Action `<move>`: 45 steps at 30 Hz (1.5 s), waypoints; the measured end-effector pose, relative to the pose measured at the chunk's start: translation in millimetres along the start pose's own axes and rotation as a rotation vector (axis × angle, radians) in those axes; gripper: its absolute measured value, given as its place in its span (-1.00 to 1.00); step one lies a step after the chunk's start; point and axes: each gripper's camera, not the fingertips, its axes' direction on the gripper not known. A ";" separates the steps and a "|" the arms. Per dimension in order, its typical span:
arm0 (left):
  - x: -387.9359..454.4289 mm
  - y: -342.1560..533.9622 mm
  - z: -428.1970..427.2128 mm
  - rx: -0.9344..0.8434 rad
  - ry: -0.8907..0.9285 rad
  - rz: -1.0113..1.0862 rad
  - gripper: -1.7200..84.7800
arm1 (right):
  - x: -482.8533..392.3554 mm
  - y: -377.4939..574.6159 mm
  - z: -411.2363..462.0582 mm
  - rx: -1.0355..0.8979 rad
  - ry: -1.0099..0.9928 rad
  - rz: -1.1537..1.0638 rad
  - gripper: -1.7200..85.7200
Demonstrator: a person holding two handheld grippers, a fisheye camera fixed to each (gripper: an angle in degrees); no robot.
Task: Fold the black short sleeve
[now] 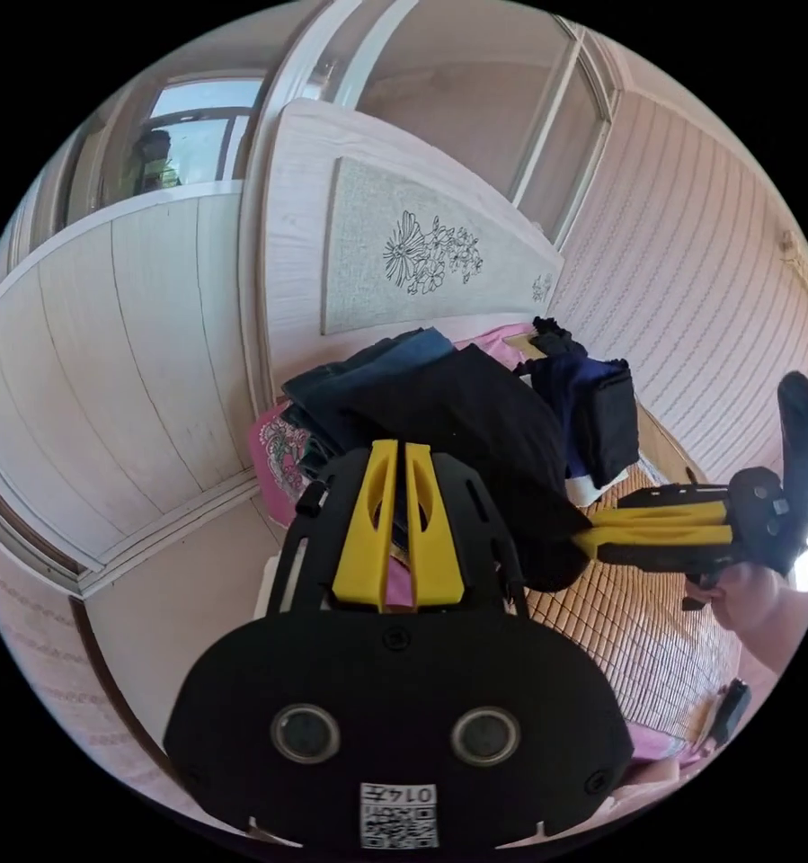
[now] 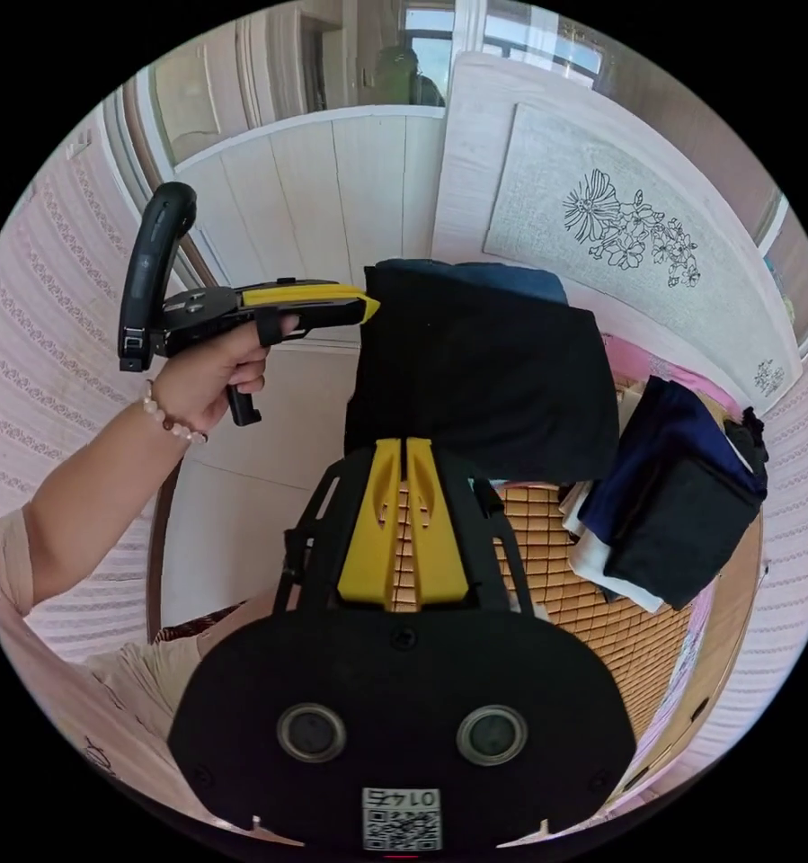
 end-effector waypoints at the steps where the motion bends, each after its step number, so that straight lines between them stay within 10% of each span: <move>1: 7.2 -0.9 -7.9 0.021 0.019 0.023 -0.98 | 4.4 7.7 -13.1 0.030 0.000 -0.009 -0.98; 18: 326.0 -39.2 -136.0 0.254 0.682 0.635 -0.98 | 46.3 279.0 -211.5 0.540 -0.039 0.323 -0.98; 24: 502.6 75.1 -136.1 -0.074 1.105 1.071 -0.88 | 17.0 405.9 -200.2 0.408 0.083 0.558 -0.95; 34: 498.5 259.4 -31.4 -0.725 0.824 1.019 -0.84 | -37.8 663.2 -125.4 -0.028 0.057 1.279 -0.80; 45: 538.2 229.6 -35.4 -0.629 0.683 0.926 -0.81 | 31.7 734.2 -138.8 0.047 0.244 1.405 -0.67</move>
